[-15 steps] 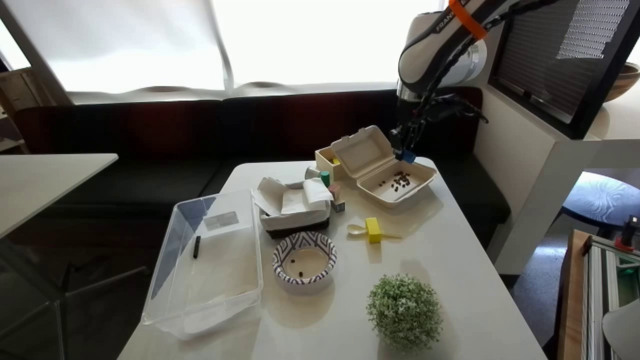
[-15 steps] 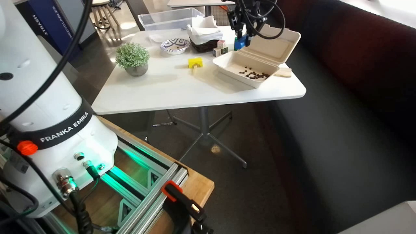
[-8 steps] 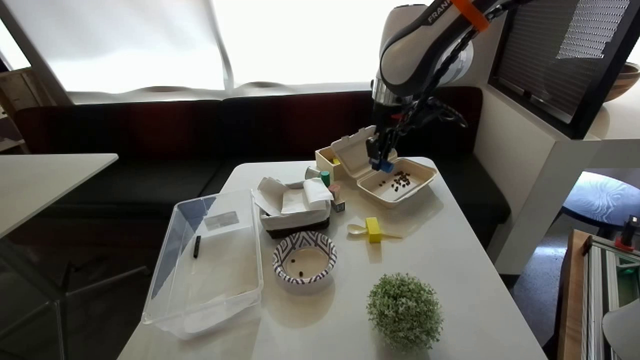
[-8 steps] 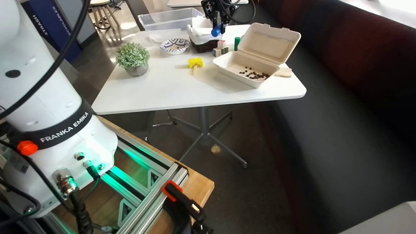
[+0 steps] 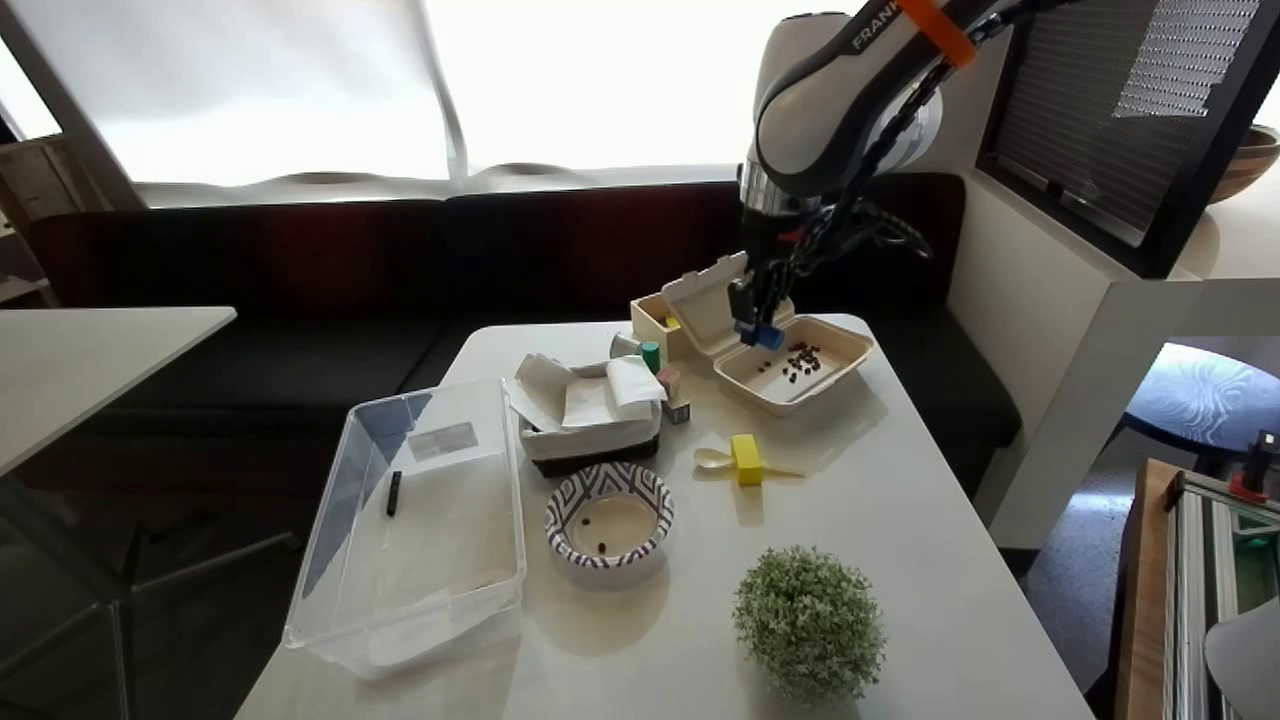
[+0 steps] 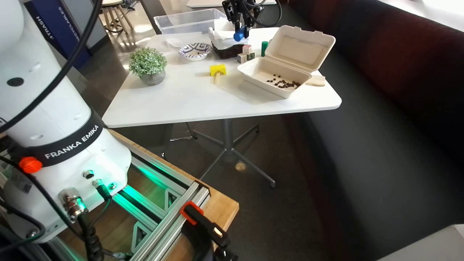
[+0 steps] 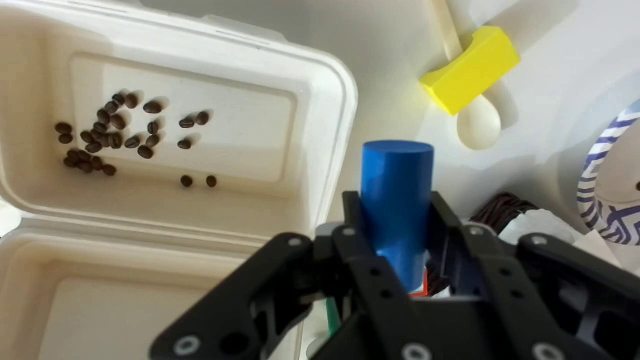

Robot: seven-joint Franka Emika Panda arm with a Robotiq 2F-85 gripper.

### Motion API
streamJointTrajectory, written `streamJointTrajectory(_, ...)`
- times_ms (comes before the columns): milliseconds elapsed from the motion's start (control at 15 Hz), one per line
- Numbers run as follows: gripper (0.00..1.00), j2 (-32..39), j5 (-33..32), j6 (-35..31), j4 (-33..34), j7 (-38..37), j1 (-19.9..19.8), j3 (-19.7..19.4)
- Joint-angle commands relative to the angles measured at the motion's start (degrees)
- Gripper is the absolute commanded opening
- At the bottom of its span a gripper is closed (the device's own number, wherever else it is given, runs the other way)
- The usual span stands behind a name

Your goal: Shift the blue block to the storage bin

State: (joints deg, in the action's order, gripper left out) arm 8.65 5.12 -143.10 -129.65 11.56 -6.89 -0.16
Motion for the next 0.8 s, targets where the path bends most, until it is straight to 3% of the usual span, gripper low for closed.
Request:
streamJointTrajectory(0, 0.08, 0.71, -0.33, 0.07, 0.9, -0.09, 1.09, -0.52)
streamJointTrajectory(733, 0.08, 7.84, -0.96, 2.52, 13.22, 1.55, 3.98, 1.85)
